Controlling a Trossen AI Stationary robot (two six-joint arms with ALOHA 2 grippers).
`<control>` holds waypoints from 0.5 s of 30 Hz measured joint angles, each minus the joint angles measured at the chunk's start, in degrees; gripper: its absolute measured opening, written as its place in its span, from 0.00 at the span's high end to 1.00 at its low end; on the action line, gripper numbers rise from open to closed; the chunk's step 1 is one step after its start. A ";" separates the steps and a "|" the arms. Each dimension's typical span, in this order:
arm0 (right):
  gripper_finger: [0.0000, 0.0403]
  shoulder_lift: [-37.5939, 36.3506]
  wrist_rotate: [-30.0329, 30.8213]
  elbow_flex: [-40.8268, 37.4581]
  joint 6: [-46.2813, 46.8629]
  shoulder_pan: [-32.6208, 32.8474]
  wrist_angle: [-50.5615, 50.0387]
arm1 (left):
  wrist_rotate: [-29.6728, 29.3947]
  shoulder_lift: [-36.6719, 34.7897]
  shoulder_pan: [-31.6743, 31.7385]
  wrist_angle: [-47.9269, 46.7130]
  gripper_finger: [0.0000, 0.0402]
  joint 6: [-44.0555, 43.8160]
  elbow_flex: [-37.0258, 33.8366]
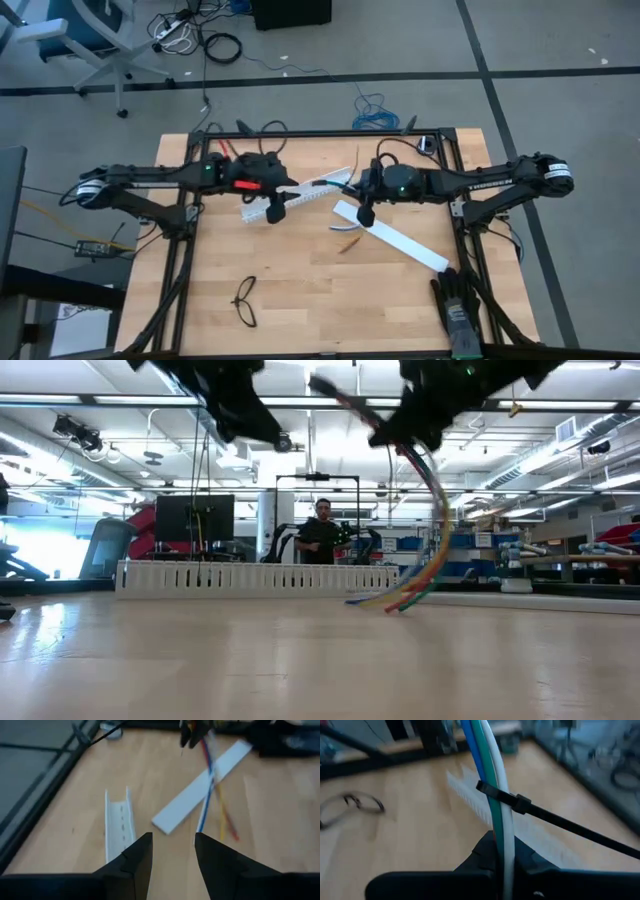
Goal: Ziptie cables
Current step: Put the zip-tied cables in the white cable duct
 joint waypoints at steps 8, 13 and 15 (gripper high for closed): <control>0.98 2.33 -2.97 8.33 -8.25 -1.03 7.70 | -9.30 -7.72 -7.71 -0.95 0.61 -1.70 -0.01; 0.98 11.88 -7.03 17.19 -11.32 -3.42 7.33 | -18.97 -11.74 -13.36 -5.08 0.61 -2.31 0.01; 0.98 16.94 -9.66 22.03 -13.17 -4.15 7.32 | -22.82 -12.90 -15.47 -7.72 0.61 -3.51 -0.01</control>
